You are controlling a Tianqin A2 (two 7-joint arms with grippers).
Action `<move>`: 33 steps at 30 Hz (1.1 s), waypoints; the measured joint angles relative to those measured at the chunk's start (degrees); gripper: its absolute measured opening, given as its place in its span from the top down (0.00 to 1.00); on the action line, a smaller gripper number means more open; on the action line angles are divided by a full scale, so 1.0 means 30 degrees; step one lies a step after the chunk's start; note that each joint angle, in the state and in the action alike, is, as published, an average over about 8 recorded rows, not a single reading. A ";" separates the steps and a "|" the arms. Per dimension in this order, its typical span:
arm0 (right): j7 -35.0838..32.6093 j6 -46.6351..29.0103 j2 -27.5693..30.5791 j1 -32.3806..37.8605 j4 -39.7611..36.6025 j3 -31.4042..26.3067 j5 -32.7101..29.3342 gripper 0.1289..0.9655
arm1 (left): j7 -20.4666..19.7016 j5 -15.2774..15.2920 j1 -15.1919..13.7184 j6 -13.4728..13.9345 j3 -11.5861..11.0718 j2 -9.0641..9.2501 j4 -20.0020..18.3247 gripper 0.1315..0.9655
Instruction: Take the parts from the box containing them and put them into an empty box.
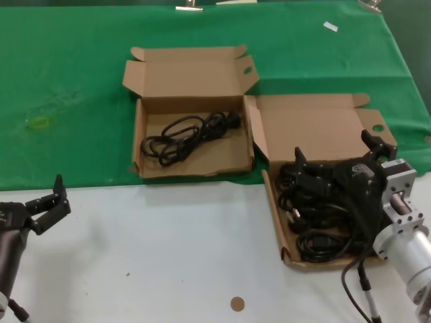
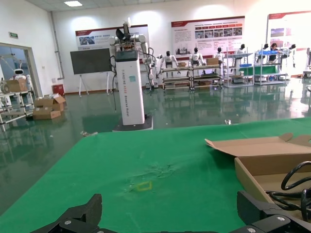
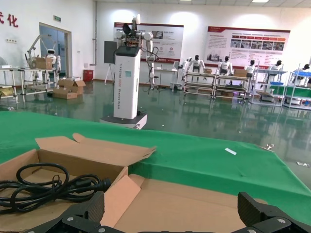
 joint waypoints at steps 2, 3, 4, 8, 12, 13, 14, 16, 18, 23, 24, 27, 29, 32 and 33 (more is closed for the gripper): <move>0.0000 0.0000 0.0000 0.0000 0.0000 0.0000 0.0000 0.00 | 0.0000 0.0000 0.0000 0.0000 0.0000 0.0000 0.0000 0.00; 0.0000 0.0000 0.0000 0.0000 0.0000 0.0000 0.0000 0.00 | 0.0000 0.0000 0.0000 0.0000 0.0000 0.0000 0.0000 0.00; 0.0000 0.0000 0.0000 0.0000 0.0000 0.0000 0.0000 0.00 | 0.0000 0.0000 0.0000 0.0000 0.0000 0.0000 0.0000 0.00; 0.0000 0.0000 0.0000 0.0000 0.0000 0.0000 0.0000 0.00 | 0.0000 0.0000 0.0000 0.0000 0.0000 0.0000 0.0000 0.00; 0.0000 0.0000 0.0000 0.0000 0.0000 0.0000 0.0000 0.00 | 0.0000 0.0000 0.0000 0.0000 0.0000 0.0000 0.0000 0.00; 0.0000 0.0000 0.0000 0.0000 0.0000 0.0000 0.0000 0.00 | 0.0000 0.0000 0.0000 0.0000 0.0000 0.0000 0.0000 0.00; 0.0000 0.0000 0.0000 0.0000 0.0000 0.0000 0.0000 0.00 | 0.0000 0.0000 0.0000 0.0000 0.0000 0.0000 0.0000 0.00; 0.0000 0.0000 0.0000 0.0000 0.0000 0.0000 0.0000 0.00 | 0.0000 0.0000 0.0000 0.0000 0.0000 0.0000 0.0000 0.00; 0.0000 0.0000 0.0000 0.0000 0.0000 0.0000 0.0000 0.00 | 0.0000 0.0000 0.0000 0.0000 0.0000 0.0000 0.0000 0.00; 0.0000 0.0000 0.0000 0.0000 0.0000 0.0000 0.0000 0.00 | 0.0000 0.0000 0.0000 0.0000 0.0000 0.0000 0.0000 0.00; 0.0000 0.0000 0.0000 0.0000 0.0000 0.0000 0.0000 0.00 | 0.0000 0.0000 0.0000 0.0000 0.0000 0.0000 0.0000 0.00; 0.0000 0.0000 0.0000 0.0000 0.0000 0.0000 0.0000 0.00 | 0.0000 0.0000 0.0000 0.0000 0.0000 0.0000 0.0000 0.00; 0.0000 0.0000 0.0000 0.0000 0.0000 0.0000 0.0000 0.00 | 0.0000 0.0000 0.0000 0.0000 0.0000 0.0000 0.0000 0.00; 0.0000 0.0000 0.0000 0.0000 0.0000 0.0000 0.0000 0.00 | 0.0000 0.0000 0.0000 0.0000 0.0000 0.0000 0.0000 0.00; 0.0000 0.0000 0.0000 0.0000 0.0000 0.0000 0.0000 0.00 | 0.0000 0.0000 0.0000 0.0000 0.0000 0.0000 0.0000 0.00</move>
